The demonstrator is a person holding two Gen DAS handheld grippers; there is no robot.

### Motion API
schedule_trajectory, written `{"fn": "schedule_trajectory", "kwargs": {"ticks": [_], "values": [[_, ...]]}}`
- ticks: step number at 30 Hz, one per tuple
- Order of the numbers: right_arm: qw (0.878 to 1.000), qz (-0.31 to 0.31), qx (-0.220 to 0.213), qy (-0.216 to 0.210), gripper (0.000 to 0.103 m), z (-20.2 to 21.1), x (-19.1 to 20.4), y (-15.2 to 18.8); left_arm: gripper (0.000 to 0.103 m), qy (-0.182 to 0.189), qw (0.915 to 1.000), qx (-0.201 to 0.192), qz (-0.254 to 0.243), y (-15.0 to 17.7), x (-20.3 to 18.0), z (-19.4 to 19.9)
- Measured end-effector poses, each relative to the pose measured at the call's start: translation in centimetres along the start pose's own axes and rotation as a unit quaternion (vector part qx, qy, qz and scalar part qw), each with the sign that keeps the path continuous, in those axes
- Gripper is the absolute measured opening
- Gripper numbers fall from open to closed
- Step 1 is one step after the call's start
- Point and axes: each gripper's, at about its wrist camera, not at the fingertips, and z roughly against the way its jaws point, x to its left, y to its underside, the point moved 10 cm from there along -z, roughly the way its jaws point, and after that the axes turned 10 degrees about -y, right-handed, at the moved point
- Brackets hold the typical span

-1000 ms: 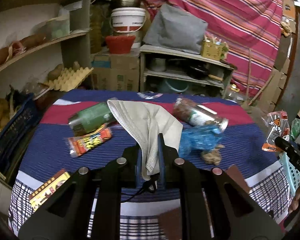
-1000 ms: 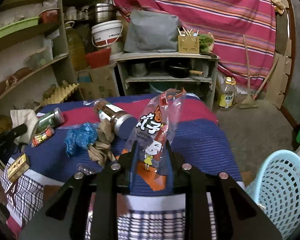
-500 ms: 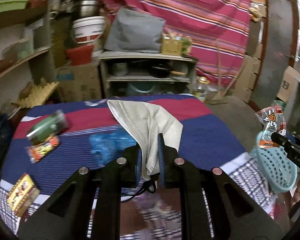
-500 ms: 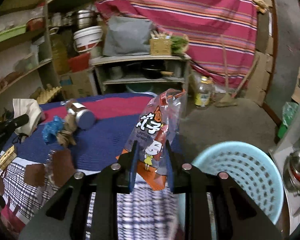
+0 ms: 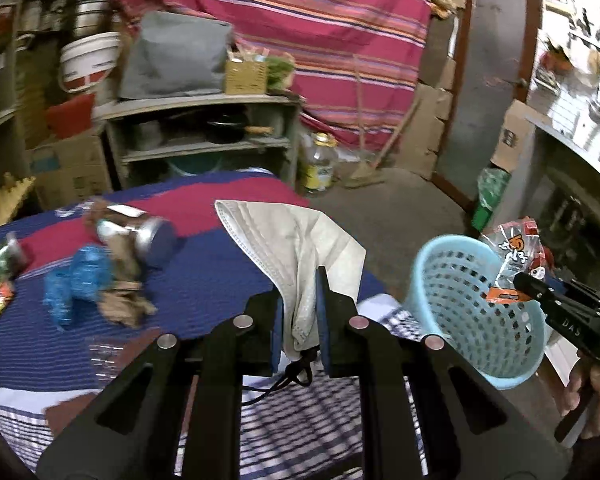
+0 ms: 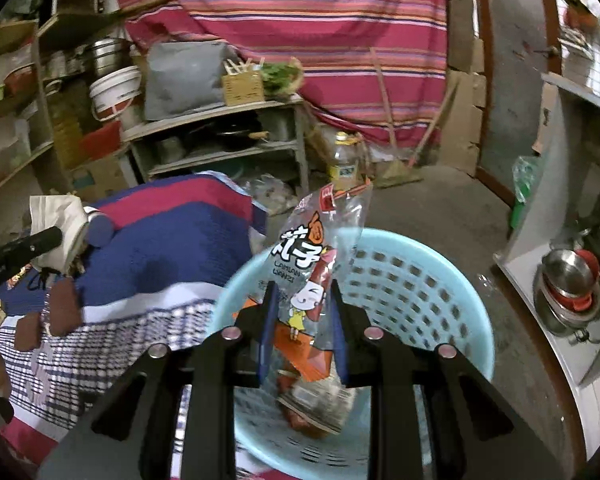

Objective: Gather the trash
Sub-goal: 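Carry the beige cloth and snack bag over the blue basket with both grippers, then open both grippers to drop the cloth and snack bag into the basket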

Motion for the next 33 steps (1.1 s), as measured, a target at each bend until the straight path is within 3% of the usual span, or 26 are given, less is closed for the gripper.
{"fn": "schedule_trajectory", "kwargs": {"ticks": [11,20,22,26,29,33], "values": [[0.999,-0.025,0.008,0.046,0.025,0.8,-6.5,2.4,0.014,0.081,0.9954,0.012,-0.049,1.8,-11.8,-2.1],[0.998,-0.037,0.011,0.054,0.025,1.0,-8.6,3.5,0.016,0.125,0.9895,0.03,-0.066,3.3,-17.0,-3.7],[0.998,-0.042,0.012,0.054,0.025,0.9,-8.9,3.8,0.021,0.133,0.9881,0.031,-0.071,3.5,-17.7,-3.9],[0.997,-0.046,0.013,0.054,0.025,0.7,-9.2,3.9,0.052,0.132,0.9882,0.026,-0.073,3.7,-18.4,-3.9],[0.997,-0.043,0.012,0.056,0.025,0.7,-9.2,4.0,0.058,0.125,0.9896,0.022,-0.068,3.5,-17.9,-3.8],[0.997,-0.04,0.015,0.058,0.025,0.4,-8.9,4.1,0.076,0.097,0.9939,0.009,-0.05,2.5,-15.8,-3.5]]}}
